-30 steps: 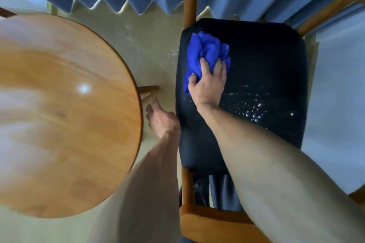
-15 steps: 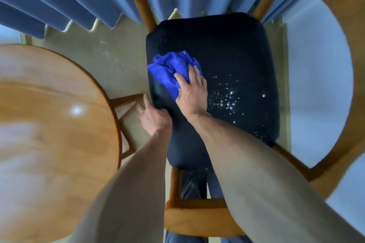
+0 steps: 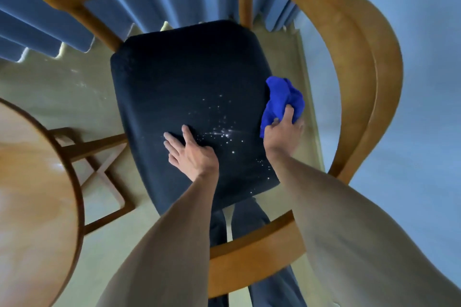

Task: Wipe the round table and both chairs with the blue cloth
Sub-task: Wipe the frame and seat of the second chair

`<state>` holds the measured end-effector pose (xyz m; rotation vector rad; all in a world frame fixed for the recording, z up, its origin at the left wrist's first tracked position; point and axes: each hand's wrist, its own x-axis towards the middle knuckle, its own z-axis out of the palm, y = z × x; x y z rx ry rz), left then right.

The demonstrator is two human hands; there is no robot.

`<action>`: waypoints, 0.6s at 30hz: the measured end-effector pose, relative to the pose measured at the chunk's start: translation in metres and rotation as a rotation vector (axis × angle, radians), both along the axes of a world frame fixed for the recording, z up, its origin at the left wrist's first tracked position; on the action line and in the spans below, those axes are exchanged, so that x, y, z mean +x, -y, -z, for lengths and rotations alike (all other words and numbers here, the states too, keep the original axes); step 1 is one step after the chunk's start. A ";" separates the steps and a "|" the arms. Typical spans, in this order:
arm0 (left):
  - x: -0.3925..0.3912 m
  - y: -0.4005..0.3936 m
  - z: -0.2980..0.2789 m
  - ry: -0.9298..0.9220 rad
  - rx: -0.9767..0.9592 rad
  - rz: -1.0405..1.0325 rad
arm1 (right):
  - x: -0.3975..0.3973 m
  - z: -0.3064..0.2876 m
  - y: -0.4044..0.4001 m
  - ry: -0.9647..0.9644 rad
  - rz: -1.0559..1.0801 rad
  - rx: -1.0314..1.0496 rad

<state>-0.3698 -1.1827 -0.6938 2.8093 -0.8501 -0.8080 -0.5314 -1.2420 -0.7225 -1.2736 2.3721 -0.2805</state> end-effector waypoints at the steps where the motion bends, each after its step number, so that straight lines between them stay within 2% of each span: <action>1: -0.003 0.000 0.000 -0.005 -0.002 -0.008 | -0.004 -0.003 0.003 0.058 0.086 0.031; 3: -0.005 0.000 0.000 -0.014 -0.009 -0.036 | -0.012 -0.005 0.008 0.149 0.154 0.066; 7: 0.001 -0.002 0.000 0.005 -0.036 -0.053 | -0.021 -0.004 0.012 0.230 0.140 0.050; 12: 0.014 -0.014 0.003 0.047 -0.087 0.041 | -0.012 -0.007 0.021 0.155 0.174 0.095; 15: 0.035 -0.023 0.002 0.051 -0.058 -0.077 | -0.007 -0.008 -0.002 0.057 0.092 0.106; 18: 0.063 -0.038 -0.002 0.026 -0.022 -0.240 | 0.006 -0.014 -0.014 -0.001 0.106 0.074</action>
